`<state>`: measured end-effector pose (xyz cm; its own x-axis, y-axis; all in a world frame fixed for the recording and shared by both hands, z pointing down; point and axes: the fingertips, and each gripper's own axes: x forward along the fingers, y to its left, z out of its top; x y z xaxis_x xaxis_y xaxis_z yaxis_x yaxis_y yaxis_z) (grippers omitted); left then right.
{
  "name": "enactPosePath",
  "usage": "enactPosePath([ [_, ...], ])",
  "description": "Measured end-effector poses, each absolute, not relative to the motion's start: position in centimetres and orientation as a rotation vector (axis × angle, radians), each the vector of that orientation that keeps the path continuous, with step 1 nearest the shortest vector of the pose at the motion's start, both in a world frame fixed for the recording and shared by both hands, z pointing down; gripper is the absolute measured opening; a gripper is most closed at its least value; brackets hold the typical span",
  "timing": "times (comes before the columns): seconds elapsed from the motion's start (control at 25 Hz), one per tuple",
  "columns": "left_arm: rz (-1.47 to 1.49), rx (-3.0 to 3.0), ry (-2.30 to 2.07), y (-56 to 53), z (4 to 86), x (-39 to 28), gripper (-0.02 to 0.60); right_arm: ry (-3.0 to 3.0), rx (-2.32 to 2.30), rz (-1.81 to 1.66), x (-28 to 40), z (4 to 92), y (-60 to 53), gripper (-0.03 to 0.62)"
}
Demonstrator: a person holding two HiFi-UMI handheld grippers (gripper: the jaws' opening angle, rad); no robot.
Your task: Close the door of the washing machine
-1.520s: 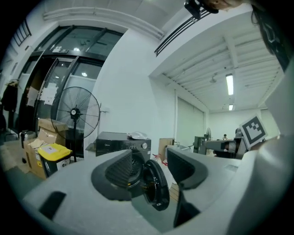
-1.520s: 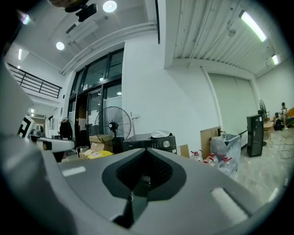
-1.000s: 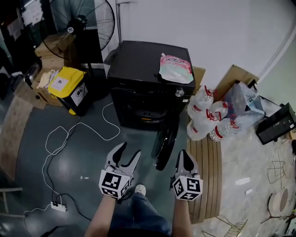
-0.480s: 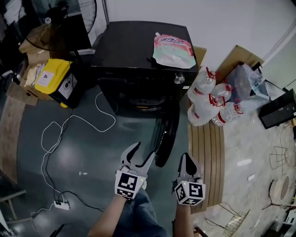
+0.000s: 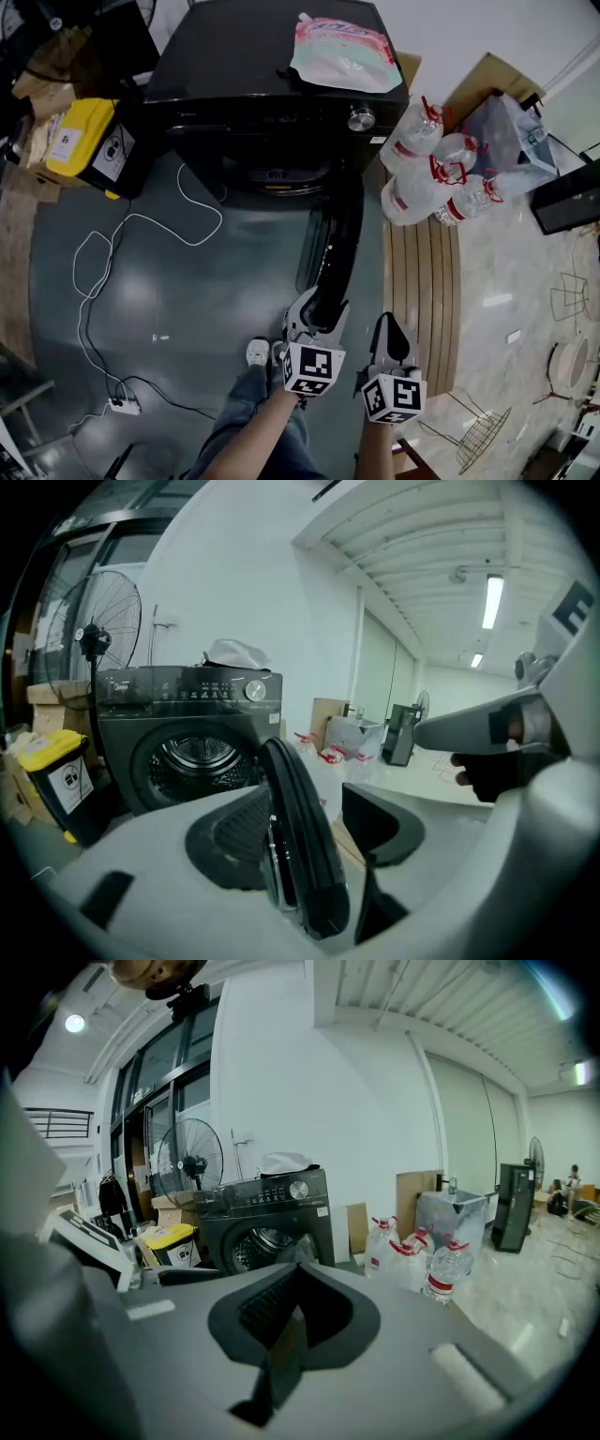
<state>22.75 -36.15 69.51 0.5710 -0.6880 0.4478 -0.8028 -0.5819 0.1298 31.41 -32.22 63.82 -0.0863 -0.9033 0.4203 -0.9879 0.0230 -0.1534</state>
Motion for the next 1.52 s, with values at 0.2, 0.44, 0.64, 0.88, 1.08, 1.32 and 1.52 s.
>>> enactPosePath([
  [0.2, 0.585, 2.437, -1.237, -36.6, 72.4, 24.3, 0.232, -2.08, 1.973, 0.638, 31.5, 64.9, -32.1, 0.012],
  [0.44, 0.654, 2.425, -1.254, -37.7, 74.2, 25.5, 0.223, -2.084, 1.965, 0.637, 31.6, 65.1, -32.8, 0.012],
  [0.64, 0.688, 2.409, -1.266, -38.5, 75.1, 25.7, 0.187, -2.085, 1.951, 0.64, 31.3, 65.4, -33.5, 0.012],
  [0.88, 0.692, 2.425, -1.257, -38.6, 75.2, 25.5, 0.183, -2.086, 1.929, 0.64, 30.9, 65.7, -34.2, 0.012],
  [1.08, 0.706, 2.422, -1.248, -38.9, 75.2, 24.2, 0.178, -2.096, 1.906, 0.645, 30.0, 65.8, -34.7, 0.012],
  [1.32, 0.702, 2.377, -1.256, -39.9, 75.6, 20.9, 0.143, -2.129, 1.871, 0.65, 28.4, 65.7, -35.9, 0.012],
  [1.52, 0.693, 2.326, -1.285, -41.6, 75.8, 17.2, 0.128, -2.182, 1.819, 0.651, 26.2, 65.3, -37.4, 0.012],
])
